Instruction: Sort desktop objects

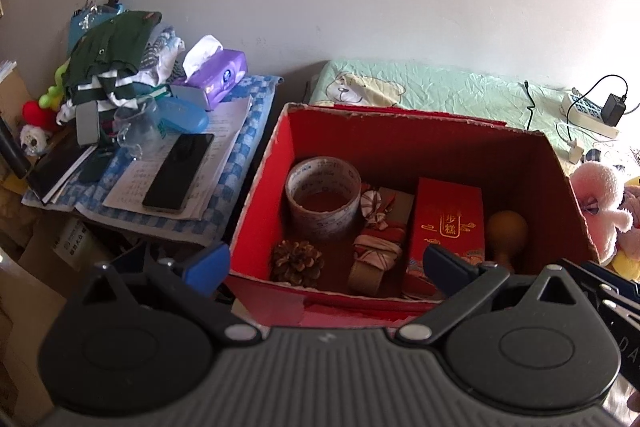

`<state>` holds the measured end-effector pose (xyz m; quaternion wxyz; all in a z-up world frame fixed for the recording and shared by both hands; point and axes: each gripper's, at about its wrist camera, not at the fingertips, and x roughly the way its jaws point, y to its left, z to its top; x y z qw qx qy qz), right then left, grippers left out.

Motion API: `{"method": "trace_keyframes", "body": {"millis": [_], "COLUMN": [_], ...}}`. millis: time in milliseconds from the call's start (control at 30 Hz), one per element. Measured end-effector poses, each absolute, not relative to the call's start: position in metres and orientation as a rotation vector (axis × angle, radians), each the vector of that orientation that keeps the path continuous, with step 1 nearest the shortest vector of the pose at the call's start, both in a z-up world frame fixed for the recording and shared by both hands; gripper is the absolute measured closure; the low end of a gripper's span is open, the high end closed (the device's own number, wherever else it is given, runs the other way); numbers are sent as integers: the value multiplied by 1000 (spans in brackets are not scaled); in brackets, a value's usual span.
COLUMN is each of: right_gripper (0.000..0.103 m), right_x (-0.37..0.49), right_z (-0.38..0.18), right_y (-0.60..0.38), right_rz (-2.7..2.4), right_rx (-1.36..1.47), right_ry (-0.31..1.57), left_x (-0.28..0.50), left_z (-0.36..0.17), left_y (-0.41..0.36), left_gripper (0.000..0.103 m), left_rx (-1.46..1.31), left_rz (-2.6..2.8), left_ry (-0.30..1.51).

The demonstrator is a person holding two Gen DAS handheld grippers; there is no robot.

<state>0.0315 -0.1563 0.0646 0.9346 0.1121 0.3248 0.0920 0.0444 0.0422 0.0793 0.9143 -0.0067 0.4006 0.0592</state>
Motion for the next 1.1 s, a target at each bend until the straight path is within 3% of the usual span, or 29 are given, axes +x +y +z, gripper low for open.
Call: {"method": "trace_keyframes", "body": {"millis": [1100], "right_gripper": [69], "right_x": [37], "right_z": [57], "right_y": [-143], "right_rz": [146], "right_rx": [202], "right_ry": [704], "left_x": [48], "left_z": [61], "left_y": [38], "left_gripper": [1], "left_rx": [23], "left_rz": [98], "left_ry": [901]}}
